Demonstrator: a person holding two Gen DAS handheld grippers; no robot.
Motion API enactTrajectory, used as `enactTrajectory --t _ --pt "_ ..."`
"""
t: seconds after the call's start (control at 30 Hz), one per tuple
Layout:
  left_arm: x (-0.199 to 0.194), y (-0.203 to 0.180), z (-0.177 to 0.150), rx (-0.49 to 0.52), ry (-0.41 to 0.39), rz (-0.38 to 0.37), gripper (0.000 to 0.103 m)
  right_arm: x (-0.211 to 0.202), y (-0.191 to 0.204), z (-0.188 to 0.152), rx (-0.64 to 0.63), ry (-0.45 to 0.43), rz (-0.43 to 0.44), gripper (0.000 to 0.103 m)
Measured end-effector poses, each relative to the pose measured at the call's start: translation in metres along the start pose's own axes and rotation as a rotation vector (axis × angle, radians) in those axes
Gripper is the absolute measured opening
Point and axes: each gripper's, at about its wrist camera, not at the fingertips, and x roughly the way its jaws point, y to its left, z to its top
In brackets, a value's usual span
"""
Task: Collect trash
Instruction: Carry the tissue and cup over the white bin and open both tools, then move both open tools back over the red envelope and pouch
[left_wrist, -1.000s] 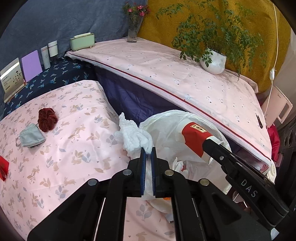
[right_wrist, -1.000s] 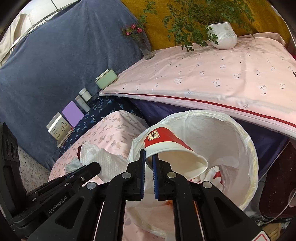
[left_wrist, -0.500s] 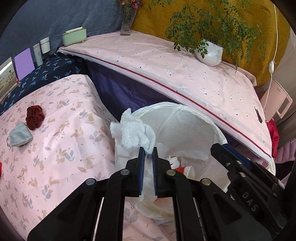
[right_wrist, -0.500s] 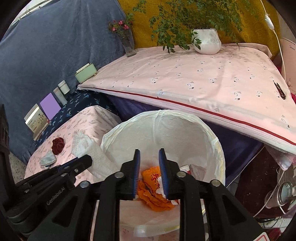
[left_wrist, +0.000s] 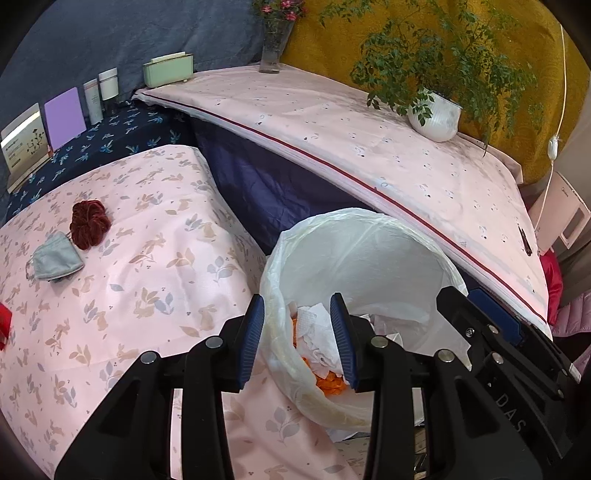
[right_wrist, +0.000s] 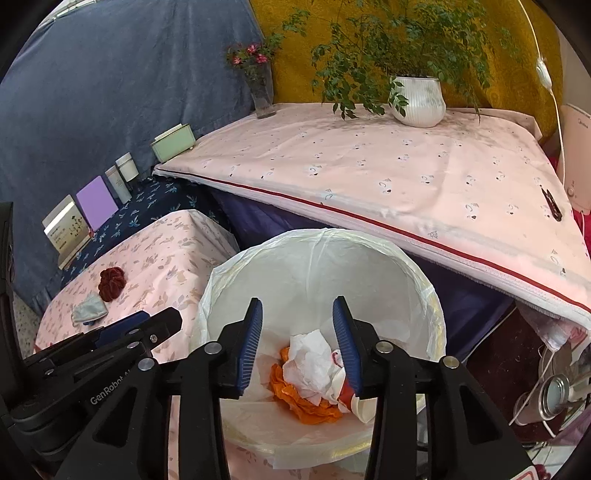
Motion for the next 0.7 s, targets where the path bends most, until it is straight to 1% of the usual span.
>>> enactTrajectory --t 0.3,0.4,0.57,0.63,0.7 --pt "-0.011 0.025 -0.002 -0.043 -0.013 0.032 0.038 -0.001 0.021 0.000 -0.043 0.004 0.012 0.043" --pt "-0.015 0.041 -0.004 -0.072 -0.016 0.052 0.042 0.000 0.033 -0.002 -0.061 0.009 0.019 0.044" --pt "-0.022 0.072 -0.009 -0.118 -0.017 0.092 0.043 0.004 0.061 -0.006 -0.107 0.026 0.047 0.044" --pt "-0.025 0.087 -0.011 -0.145 -0.020 0.115 0.049 0.006 0.073 -0.008 -0.128 0.032 0.063 0.044" --pt "-0.030 0.105 -0.014 -0.176 -0.025 0.141 0.052 0.008 0.088 -0.010 -0.150 0.036 0.080 0.044"
